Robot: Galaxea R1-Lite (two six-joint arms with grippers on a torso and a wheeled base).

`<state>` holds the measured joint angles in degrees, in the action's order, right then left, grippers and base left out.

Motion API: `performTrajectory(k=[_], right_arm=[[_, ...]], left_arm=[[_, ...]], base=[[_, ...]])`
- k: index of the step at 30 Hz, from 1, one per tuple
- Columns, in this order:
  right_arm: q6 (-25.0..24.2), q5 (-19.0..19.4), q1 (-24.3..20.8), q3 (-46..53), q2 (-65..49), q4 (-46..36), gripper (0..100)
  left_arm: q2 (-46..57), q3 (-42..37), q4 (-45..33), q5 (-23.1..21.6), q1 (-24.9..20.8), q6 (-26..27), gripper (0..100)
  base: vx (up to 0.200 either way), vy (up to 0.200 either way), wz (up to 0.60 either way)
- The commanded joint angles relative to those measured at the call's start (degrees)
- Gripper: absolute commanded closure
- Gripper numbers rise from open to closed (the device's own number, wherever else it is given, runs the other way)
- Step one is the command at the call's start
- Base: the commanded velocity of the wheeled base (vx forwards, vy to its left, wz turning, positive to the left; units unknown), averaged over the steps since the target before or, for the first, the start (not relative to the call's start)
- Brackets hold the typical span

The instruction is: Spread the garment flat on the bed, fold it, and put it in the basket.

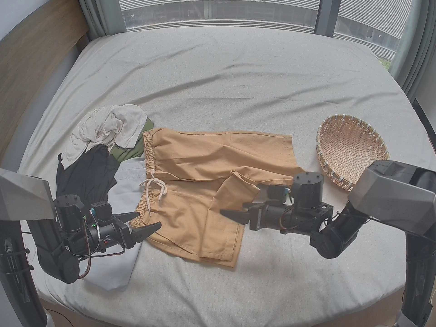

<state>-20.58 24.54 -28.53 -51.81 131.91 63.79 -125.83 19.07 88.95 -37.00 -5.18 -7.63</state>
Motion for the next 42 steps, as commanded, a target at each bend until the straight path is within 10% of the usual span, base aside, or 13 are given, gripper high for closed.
performTrajectory(k=[1,18,19,42], right_arm=[[0.6,-0.1,3.3,2.7,-2.1,1.6,0],[1.9,-0.1,4.4,-2.4,2.3,2.5,0],[1.8,-0.1,4.1,-2.9,2.6,2.5,100],[2.2,-0.1,10.3,16.0,-13.9,4.5,100]], left_arm=[[0.1,0.3,0.0,0.0,-0.5,-0.1,0],[0.0,0.3,0.1,0.0,-0.6,-0.1,0],[0.0,0.3,0.1,0.0,-0.6,-0.1,0],[0.1,0.2,0.1,-0.1,-1.2,-0.1,0]], base=[[0.000,0.000,0.00],[0.000,0.000,0.00],[0.000,0.000,0.00],[0.000,0.000,0.00]])
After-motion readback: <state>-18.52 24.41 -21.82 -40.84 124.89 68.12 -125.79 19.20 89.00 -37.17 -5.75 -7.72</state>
